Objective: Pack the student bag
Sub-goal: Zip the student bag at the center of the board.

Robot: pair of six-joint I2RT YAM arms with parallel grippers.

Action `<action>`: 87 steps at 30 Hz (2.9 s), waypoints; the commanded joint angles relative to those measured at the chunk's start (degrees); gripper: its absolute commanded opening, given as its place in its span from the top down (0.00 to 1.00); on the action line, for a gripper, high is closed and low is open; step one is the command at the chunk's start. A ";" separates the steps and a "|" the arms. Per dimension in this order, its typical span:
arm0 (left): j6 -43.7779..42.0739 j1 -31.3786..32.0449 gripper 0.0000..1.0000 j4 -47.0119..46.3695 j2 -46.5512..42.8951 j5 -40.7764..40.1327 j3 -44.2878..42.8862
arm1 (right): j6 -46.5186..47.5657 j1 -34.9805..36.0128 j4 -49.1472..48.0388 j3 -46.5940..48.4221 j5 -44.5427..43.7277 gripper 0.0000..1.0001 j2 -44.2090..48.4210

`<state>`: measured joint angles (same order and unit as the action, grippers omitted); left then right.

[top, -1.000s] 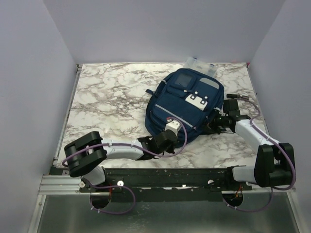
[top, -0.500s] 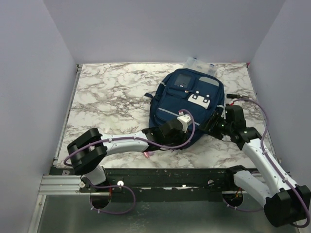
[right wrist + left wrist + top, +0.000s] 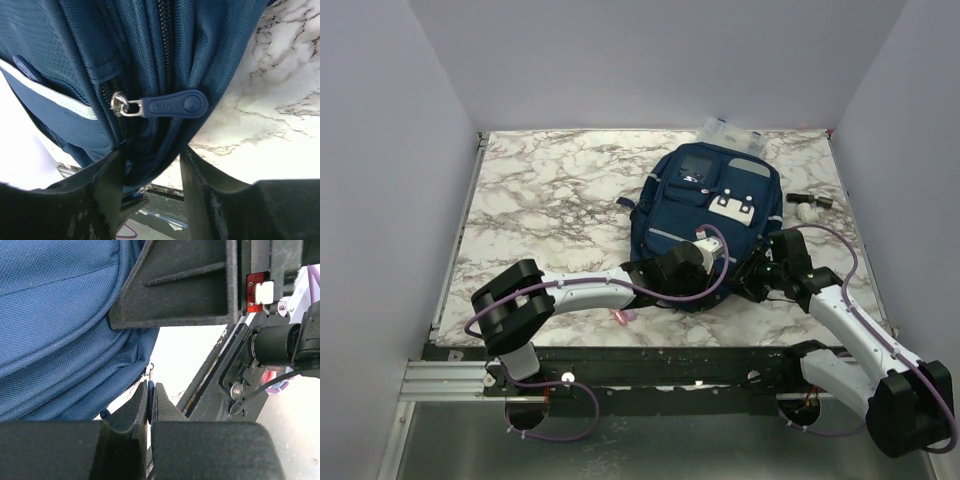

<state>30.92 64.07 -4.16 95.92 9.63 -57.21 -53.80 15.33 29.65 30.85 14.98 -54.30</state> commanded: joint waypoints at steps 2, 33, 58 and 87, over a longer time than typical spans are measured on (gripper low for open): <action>1.43 0.16 1.00 -1.99 -0.97 2.82 0.74 | -0.36 0.00 -3.70 2.14 -12.12 0.59 -2.89; 9.39 -4.06 1.00 -9.11 2.52 15.40 1.66 | 23.62 -2.97 7.42 25.88 -29.52 0.37 -18.58; 6.45 -1.93 1.00 -5.01 1.06 12.40 -2.55 | 4.13 -1.47 4.36 2.02 -7.13 0.41 4.35; 0.33 -15.65 1.00 -0.36 -4.32 13.32 8.77 | 19.44 -5.67 0.80 15.92 -20.39 1.00 -13.33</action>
<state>32.64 47.31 -6.79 90.15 17.96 -47.07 -41.21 10.68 34.52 42.17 0.67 -65.63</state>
